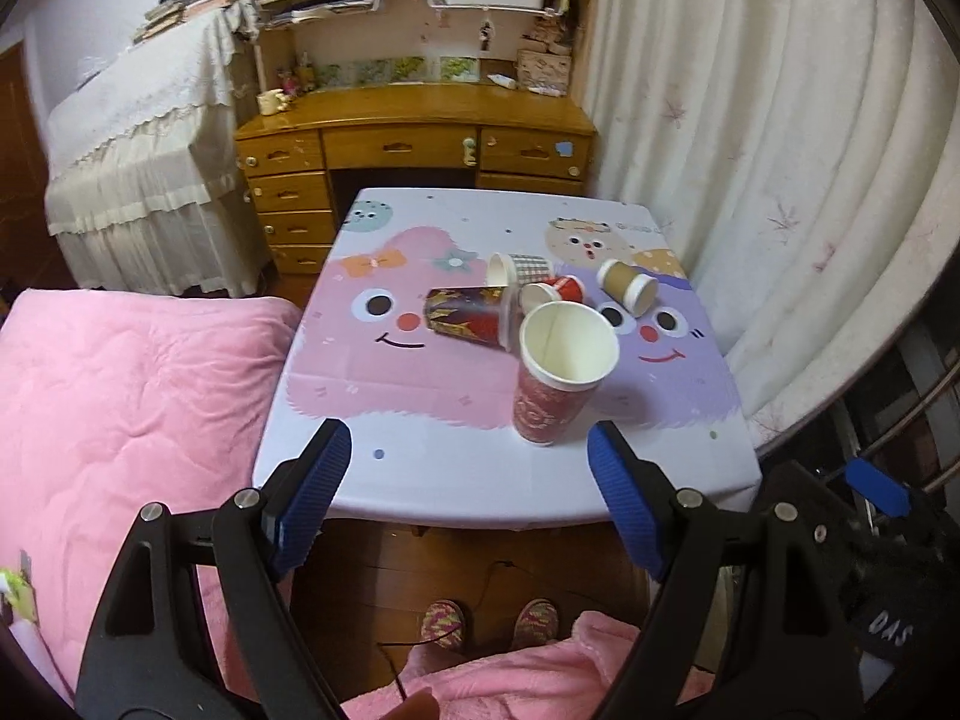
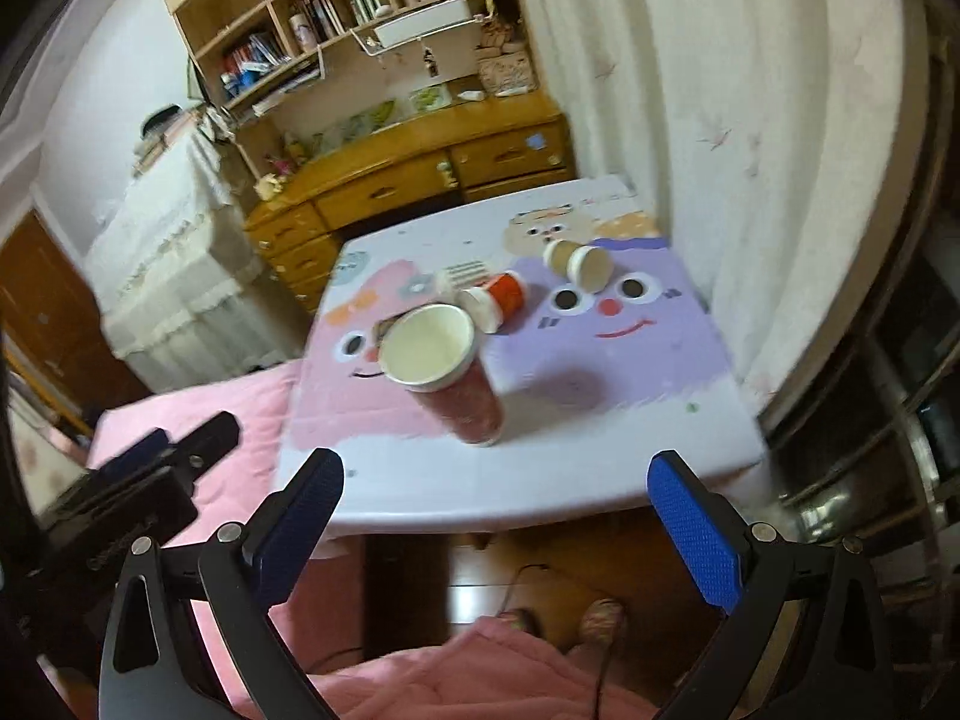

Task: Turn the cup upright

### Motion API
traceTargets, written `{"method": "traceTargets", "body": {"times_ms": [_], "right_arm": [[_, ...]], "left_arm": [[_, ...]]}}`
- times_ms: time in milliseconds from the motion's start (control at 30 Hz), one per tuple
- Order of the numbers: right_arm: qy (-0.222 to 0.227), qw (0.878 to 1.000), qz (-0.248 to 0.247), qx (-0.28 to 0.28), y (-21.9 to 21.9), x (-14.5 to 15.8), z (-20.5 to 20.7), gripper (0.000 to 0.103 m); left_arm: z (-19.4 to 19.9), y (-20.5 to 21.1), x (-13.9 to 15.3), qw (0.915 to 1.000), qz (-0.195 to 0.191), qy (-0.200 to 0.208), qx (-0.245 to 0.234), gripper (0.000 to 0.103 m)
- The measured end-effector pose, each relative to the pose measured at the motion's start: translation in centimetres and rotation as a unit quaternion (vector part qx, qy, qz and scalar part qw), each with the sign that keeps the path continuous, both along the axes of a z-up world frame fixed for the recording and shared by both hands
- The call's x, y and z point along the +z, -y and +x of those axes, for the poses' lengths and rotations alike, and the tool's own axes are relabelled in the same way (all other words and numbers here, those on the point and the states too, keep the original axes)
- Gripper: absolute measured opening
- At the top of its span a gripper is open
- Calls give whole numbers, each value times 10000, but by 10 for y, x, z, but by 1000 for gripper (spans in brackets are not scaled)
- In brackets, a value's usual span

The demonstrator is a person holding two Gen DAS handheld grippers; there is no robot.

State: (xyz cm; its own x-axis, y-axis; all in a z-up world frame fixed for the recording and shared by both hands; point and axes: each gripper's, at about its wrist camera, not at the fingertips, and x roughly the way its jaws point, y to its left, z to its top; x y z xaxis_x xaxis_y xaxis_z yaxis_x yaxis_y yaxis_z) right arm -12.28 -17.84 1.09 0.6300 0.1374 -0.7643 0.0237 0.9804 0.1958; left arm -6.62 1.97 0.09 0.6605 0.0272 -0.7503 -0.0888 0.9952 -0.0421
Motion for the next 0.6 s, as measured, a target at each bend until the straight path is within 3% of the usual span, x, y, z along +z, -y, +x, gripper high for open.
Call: {"method": "traceTargets", "body": {"times_ms": [300, 400, 467, 600], "right_arm": [[301, 9990, -274, 203, -21, 10, -3, 103], [317, 9989, -286, 182, -25, 11, 3, 103], [294, 9990, -288, 199, -26, 12, 3, 103], [306, 9990, -249, 206, -26, 12, 12, 103]], "left_arm": [[5, 0, -7, 9995, 272, 106, 136, 85], [8, 1, -8, 9994, 313, 120, 127, 91], [12, 2, -9, 9991, 377, 114, 127, 102], [17, 2, -11, 9988, 468, 113, 124, 102]]}}
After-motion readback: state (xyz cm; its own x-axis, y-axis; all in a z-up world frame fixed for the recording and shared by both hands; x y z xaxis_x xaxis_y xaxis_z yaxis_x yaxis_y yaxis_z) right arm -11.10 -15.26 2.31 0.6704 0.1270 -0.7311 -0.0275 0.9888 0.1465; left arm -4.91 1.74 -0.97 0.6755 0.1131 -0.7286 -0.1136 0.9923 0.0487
